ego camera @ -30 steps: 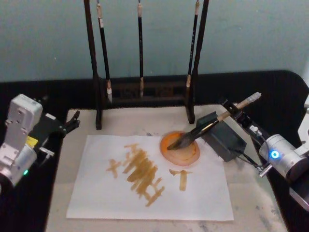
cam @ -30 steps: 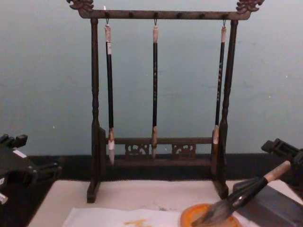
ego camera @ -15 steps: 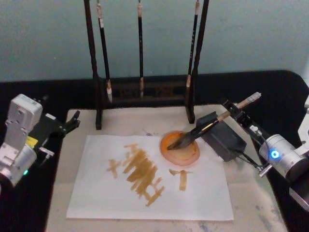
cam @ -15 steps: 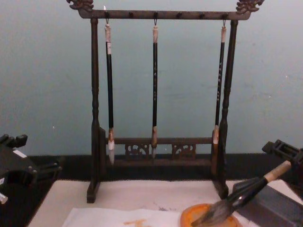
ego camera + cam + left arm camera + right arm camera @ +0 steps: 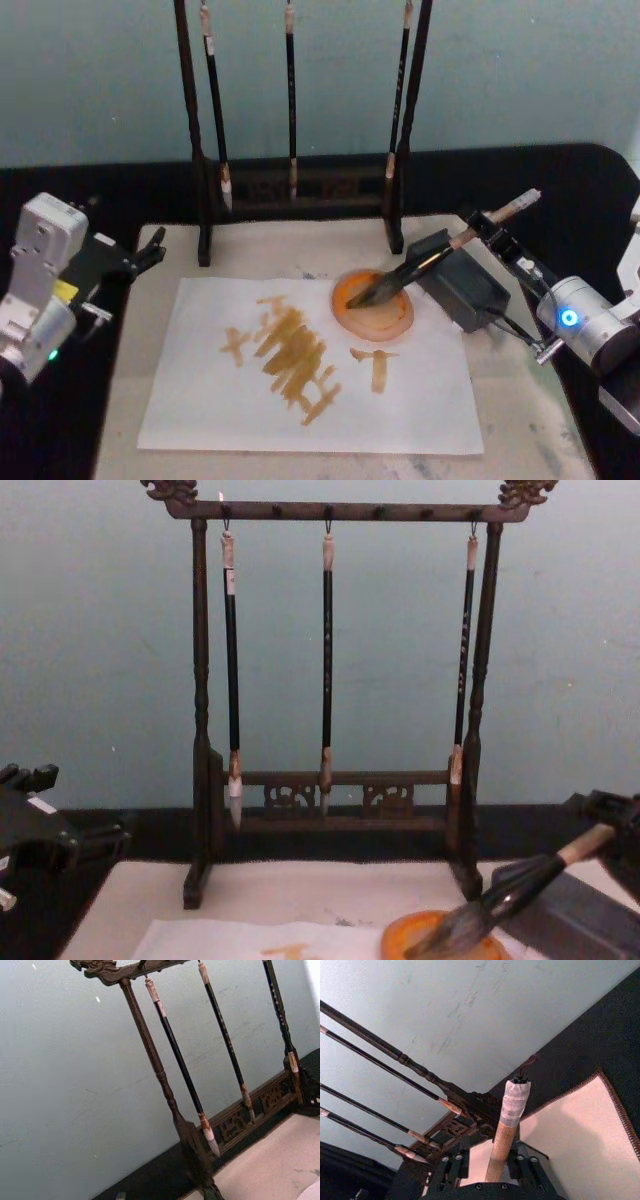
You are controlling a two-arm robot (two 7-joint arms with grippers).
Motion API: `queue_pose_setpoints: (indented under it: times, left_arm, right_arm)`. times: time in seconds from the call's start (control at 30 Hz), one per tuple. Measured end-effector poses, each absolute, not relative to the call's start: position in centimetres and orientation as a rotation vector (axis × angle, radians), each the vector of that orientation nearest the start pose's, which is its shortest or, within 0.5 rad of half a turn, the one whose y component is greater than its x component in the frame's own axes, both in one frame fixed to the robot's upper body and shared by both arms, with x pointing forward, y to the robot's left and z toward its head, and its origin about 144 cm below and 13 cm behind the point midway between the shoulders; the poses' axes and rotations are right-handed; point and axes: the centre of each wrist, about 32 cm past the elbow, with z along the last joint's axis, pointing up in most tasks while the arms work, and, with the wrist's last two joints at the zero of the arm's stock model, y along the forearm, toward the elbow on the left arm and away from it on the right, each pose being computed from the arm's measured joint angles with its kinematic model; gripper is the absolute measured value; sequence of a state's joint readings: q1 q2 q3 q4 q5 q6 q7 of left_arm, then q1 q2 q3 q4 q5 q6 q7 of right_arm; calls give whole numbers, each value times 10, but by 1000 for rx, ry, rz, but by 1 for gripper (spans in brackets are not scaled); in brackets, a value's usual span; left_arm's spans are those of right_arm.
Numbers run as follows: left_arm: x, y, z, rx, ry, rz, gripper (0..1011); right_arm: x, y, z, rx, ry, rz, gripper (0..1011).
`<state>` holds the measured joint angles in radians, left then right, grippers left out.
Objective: Pick up the brush from the inkstone, write on the paper, then place the brush back to its original position.
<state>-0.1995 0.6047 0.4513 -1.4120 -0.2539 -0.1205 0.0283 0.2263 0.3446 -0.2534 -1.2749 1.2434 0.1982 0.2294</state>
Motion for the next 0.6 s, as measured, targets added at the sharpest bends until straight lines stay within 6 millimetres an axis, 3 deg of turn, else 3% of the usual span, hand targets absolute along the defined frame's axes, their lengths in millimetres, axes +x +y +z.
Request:
queue_pose_setpoints:
  times: [0.2, 0.33, 0.6]
  left_arm:
    - [489, 310, 1140, 304, -285, 1248, 1010]
    - [489, 310, 1140, 305, -285, 1248, 1010]
    - [489, 310, 1140, 304, -285, 1248, 1010]
  right_arm:
    - [513, -285, 1123, 449, 857, -1098, 253]
    - [513, -284, 1123, 449, 857, -1098, 169]
    - [513, -284, 1123, 449, 857, -1098, 163]
